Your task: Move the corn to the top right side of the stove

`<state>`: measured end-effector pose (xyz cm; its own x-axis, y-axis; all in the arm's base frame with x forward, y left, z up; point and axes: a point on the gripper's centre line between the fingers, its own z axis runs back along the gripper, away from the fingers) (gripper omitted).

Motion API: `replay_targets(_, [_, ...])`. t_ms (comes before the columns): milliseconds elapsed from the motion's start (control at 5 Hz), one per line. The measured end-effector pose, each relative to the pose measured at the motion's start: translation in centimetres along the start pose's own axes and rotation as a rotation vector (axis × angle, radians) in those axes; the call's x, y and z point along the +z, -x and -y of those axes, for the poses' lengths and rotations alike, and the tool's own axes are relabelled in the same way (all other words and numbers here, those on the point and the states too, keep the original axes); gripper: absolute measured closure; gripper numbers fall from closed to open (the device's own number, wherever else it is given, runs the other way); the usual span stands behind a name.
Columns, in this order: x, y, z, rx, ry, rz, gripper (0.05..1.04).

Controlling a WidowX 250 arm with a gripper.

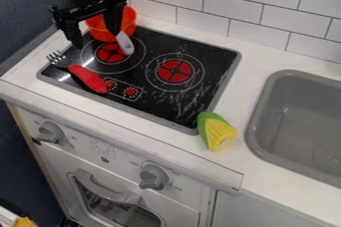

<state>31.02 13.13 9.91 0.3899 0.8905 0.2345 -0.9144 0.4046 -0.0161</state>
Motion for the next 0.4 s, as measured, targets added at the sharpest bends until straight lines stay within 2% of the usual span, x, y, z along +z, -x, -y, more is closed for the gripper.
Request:
replay_targets(200, [-1.1,0.4,-0.2,-0.003,-0.025,-0.024,0.083])
replay_targets(400, [-1.4,3.2,0.9,-0.075,-0.03,-0.034,0.083])
